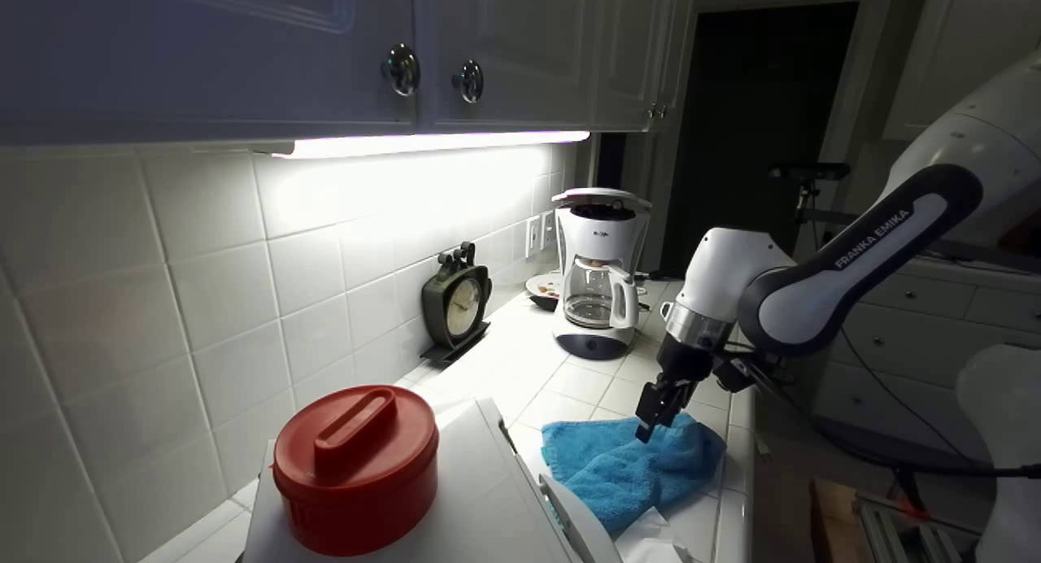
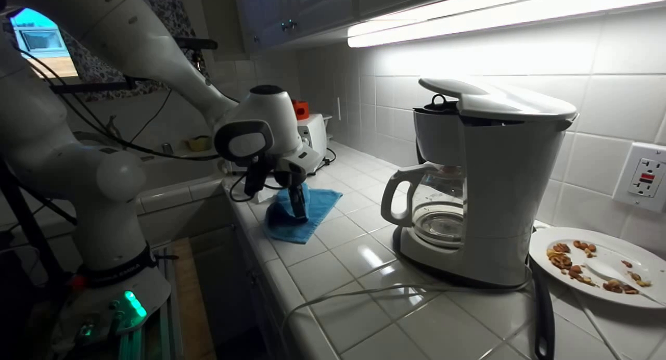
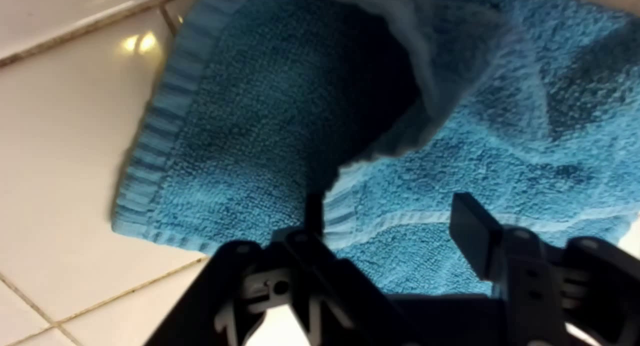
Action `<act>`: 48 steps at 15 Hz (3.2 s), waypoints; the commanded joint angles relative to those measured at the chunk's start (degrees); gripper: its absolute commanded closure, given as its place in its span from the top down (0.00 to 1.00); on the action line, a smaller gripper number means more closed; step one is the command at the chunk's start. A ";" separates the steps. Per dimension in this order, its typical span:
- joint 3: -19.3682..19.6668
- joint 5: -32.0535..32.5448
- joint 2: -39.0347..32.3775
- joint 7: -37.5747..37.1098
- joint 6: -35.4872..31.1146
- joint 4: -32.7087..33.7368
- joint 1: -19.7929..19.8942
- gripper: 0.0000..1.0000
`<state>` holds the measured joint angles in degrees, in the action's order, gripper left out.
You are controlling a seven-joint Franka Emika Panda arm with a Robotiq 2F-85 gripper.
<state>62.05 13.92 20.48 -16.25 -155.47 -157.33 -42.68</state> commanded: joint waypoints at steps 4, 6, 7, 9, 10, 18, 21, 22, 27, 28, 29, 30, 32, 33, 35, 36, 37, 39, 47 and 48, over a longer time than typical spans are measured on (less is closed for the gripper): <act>3.34 -0.60 0.05 -0.95 -2.24 0.03 -3.32 0.16; 2.81 0.13 0.18 -1.24 -2.43 0.04 -2.49 0.05; 2.63 0.31 0.43 -1.24 -2.46 0.06 -2.15 0.04; 2.08 0.76 0.75 -1.39 -2.51 0.13 -1.52 0.01; 1.54 1.07 0.83 -1.59 -2.54 0.16 -1.03 0.03; -10.20 4.65 5.93 -3.66 -2.20 -0.57 6.51 0.04; -11.96 2.81 10.24 -0.69 -0.67 -0.63 4.77 0.04; -11.27 1.63 11.61 0.72 0.20 -0.27 2.94 0.04; -9.10 -0.06 18.88 8.62 10.40 -0.16 -3.38 0.04; -8.51 -0.41 19.63 10.08 13.06 0.03 -4.62 0.05; -7.74 -0.80 20.45 11.59 15.57 0.22 -5.82 0.04; -7.57 -1.08 21.46 13.03 18.73 0.22 -6.32 0.04; -7.04 -1.24 22.41 15.37 23.87 0.31 -6.98 0.04; -13.43 -10.47 18.06 23.13 24.69 0.21 -1.06 0.04; -15.30 -15.57 17.77 28.61 28.45 0.68 0.90 0.04; -16.51 -18.32 16.74 32.07 30.24 1.06 2.06 0.04; -17.94 -20.90 15.84 35.13 32.23 1.50 3.29 0.04; -21.03 -24.63 12.78 39.26 35.25 1.93 6.30 0.04; -38.23 -30.56 2.74 47.46 40.25 3.60 23.76 0.32; -40.63 -29.72 2.39 46.71 39.23 3.63 26.20 0.39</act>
<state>28.04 -14.72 26.48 28.95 -117.25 -155.73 -23.04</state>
